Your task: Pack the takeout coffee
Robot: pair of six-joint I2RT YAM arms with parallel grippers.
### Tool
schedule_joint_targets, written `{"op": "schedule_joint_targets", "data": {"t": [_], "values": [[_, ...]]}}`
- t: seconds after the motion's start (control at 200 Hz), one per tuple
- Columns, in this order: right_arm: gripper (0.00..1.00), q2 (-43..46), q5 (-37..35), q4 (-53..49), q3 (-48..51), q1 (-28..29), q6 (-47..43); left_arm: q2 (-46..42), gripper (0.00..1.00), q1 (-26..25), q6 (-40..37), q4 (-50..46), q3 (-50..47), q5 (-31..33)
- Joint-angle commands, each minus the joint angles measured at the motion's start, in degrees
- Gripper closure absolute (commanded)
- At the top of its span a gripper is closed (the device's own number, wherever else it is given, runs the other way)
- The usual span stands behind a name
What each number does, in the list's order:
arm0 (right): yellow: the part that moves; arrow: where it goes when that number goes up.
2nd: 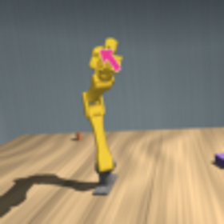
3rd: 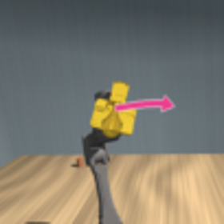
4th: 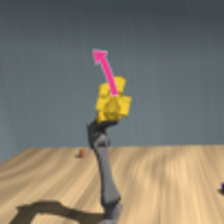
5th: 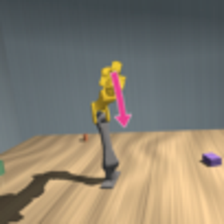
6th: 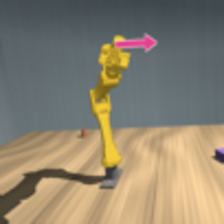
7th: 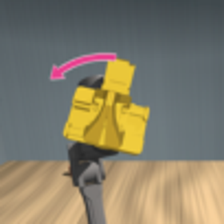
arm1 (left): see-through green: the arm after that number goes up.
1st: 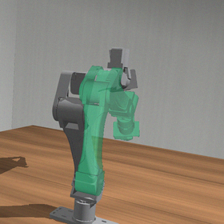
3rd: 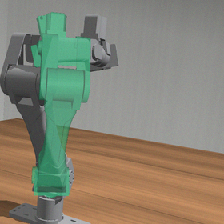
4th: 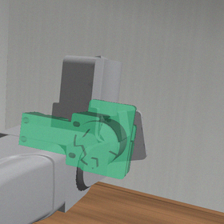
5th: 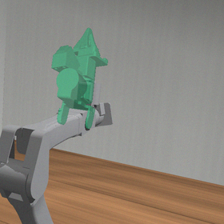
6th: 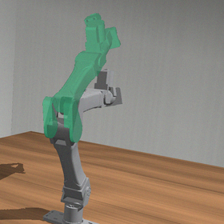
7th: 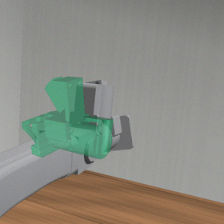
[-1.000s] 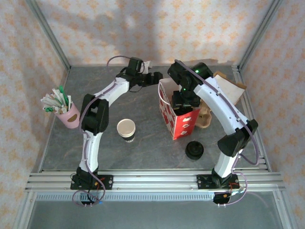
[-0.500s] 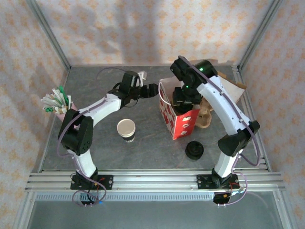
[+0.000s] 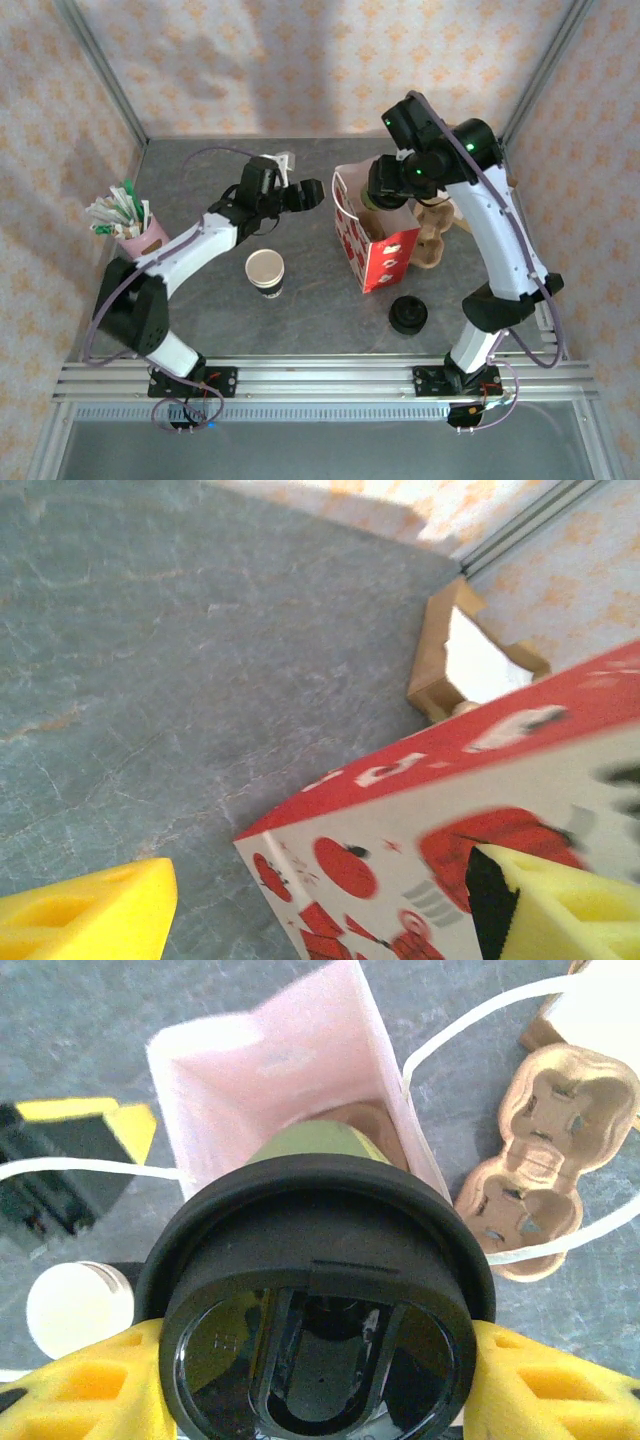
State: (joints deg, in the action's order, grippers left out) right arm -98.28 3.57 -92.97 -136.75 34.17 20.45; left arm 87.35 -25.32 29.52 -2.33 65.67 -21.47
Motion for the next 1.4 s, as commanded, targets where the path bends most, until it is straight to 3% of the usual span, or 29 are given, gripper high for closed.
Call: {"op": "schedule_joint_targets", "data": {"t": [0.0, 0.385, 0.676, 0.916, 1.091, 1.396], "values": [[0.45, 3.9, -1.05, -8.37, -2.43, -0.15, 1.38, -6.69, 0.22, -2.04, -1.97, -2.54, -2.02, 6.66], [0.45, 17.5, 9.37, 0.49, 9.03, 2.33, 0.61, -12.19, 0.21, -2.13, -3.61, -9.66, -1.24, 9.7], [0.46, 21.8, 14.47, 3.6, 19.9, 8.74, -0.41, -15.14, 0.21, -2.15, -3.84, -12.89, -1.2, 12.26], [0.46, 20.03, 12.49, 2.73, 23.57, 16.52, -0.49, -19.61, 0.2, -1.94, -3.94, -14.22, -3.67, 15.2], [0.46, 19.17, 10.84, 1.63, 22.85, 17.57, -0.35, -20.67, 0.2, -1.68, -3.43, -13.83, -5.97, 15.0], [0.46, 19.4, 6.8, 0.17, 19.44, 17.59, 1.52, -13.94, 0.18, -1.7, 2.74, -7.8, -5.54, 5.1]]}}
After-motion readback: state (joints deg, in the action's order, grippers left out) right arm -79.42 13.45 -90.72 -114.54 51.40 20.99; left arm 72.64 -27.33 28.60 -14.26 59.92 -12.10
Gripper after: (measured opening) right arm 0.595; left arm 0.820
